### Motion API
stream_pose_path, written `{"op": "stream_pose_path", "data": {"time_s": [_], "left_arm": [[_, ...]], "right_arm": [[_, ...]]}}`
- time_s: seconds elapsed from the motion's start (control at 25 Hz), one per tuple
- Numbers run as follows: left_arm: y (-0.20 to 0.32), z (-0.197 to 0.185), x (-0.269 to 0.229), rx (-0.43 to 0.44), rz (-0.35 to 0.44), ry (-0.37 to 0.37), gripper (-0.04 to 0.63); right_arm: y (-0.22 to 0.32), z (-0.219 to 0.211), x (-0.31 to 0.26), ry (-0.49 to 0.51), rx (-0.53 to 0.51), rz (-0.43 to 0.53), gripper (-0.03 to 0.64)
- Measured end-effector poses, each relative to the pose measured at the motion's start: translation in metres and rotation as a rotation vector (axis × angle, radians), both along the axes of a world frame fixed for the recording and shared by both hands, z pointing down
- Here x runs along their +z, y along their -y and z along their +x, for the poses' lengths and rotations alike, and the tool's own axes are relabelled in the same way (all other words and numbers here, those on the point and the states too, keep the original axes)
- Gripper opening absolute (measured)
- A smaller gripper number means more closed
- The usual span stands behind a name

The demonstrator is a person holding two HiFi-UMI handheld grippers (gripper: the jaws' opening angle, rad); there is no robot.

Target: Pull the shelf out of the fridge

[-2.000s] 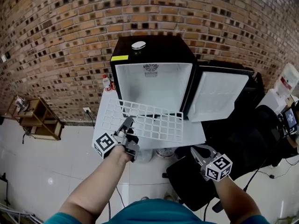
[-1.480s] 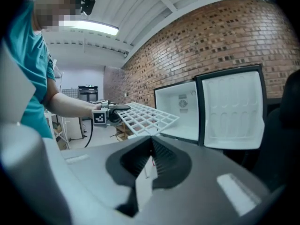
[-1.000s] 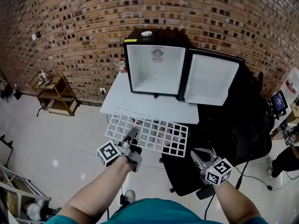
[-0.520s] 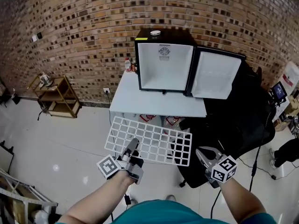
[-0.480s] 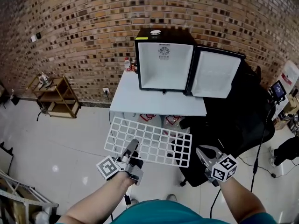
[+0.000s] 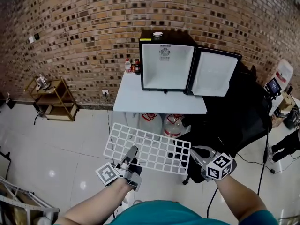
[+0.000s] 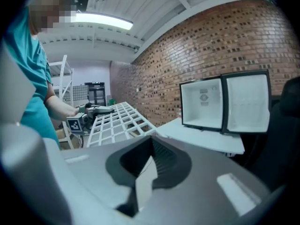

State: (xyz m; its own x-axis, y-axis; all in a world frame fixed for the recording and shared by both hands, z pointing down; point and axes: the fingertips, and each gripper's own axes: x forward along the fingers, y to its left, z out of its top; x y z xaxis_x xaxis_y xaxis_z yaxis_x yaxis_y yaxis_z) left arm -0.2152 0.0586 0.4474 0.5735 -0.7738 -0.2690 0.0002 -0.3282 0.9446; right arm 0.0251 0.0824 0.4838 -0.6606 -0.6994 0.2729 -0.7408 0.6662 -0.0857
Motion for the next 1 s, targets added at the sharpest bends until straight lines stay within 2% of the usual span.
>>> {"op": "stream_pose_path", "data": {"time_s": [0.36, 1.0], "left_arm": [[-0.008, 0.019, -0.002, -0.047, -0.002, -0.009, 0.006], [0.001, 0.028, -0.01, -0.043, 0.027, -0.01, 0.006]], "right_arm": [[0.003, 0.038, -0.01, 0.082, 0.055, 0.001, 0.003], [0.001, 0.062, -0.002, 0.052, 0.09, 0.0, 0.003]]}}
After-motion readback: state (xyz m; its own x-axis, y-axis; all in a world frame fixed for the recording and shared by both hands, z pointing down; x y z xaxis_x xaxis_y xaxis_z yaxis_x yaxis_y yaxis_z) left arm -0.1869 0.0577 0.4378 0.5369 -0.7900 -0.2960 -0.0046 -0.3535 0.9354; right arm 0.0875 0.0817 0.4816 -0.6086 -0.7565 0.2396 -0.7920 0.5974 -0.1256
